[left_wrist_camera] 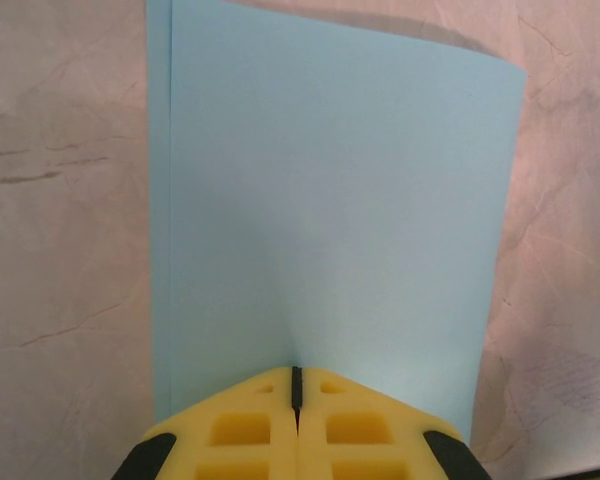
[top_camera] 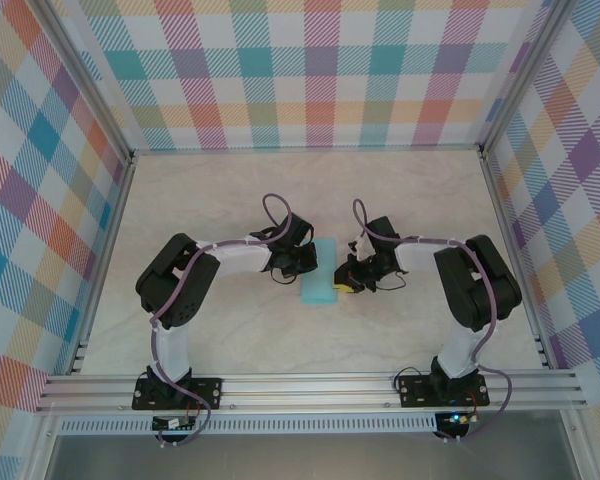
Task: Fold a paper plane with a square sheet of paper (pick it up from the middle)
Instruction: Fold the square sheet of paper in half at the center of the table.
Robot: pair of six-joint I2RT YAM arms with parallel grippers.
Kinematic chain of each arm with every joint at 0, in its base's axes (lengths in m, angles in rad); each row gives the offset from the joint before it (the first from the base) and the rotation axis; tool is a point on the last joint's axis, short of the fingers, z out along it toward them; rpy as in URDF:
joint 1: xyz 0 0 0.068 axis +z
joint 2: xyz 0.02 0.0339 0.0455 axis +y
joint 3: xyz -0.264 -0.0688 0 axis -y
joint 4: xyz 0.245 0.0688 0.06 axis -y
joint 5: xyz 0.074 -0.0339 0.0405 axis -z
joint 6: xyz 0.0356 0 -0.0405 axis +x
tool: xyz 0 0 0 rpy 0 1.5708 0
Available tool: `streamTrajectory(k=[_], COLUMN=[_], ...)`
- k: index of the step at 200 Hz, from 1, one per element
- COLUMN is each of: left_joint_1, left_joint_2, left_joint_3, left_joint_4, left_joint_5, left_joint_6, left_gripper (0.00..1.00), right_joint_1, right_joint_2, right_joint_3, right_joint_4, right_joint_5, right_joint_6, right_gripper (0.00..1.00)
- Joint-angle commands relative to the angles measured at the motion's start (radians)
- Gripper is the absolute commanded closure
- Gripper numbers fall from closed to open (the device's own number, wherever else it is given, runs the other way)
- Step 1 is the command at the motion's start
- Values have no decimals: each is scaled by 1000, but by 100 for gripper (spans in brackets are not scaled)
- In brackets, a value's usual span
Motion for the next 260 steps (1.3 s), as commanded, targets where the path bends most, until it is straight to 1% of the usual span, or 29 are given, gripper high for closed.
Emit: streamTrajectory(k=[1, 30, 47, 61, 85, 139, 164, 181, 229, 253, 260], left_joint_1=[1, 1, 1, 1, 2, 2, 1, 1, 1, 2, 2], left_joint_2=[31, 32, 30, 26, 18, 8, 4, 4, 1, -27, -43], left_joint_3=[-40, -40, -41, -44, -43, -53, -55, -55, -51, -54, -58], left_joint_4=[-128, -129, -131, -133, -137, -138, -140, -139, -137, -139, -175], left_joint_5=[-85, -86, -89, -93, -101, -119, -121, -121, -124, -137, -143], left_joint_6=[-5, -5, -7, -7, -9, -13, -14, -13, -14, -4, -2], left_gripper=[96, 96, 96, 96, 96, 96, 96, 96, 96, 96, 96], right_joint_1=[16, 33, 43, 50, 62, 83, 91, 99, 106, 106, 106], right_joint_2=[-15, 15, 27, 18, -8, 21, -21, -55, -81, -192, -232], right_joint_3=[-27, -39, -31, -23, -7, -28, -38, -45, -66, -50, -42], right_joint_4=[-29, -30, -58, -88, -124, -184, -225, -243, -274, -230, -216], right_joint_5=[-12, 14, 48, 90, 122, 202, 204, 175, 178, 197, 218], right_joint_6=[-23, -22, -26, -32, -43, -57, -76, -88, -96, -50, -36], right_gripper=[88, 88, 88, 88, 88, 88, 88, 88, 88, 87, 86])
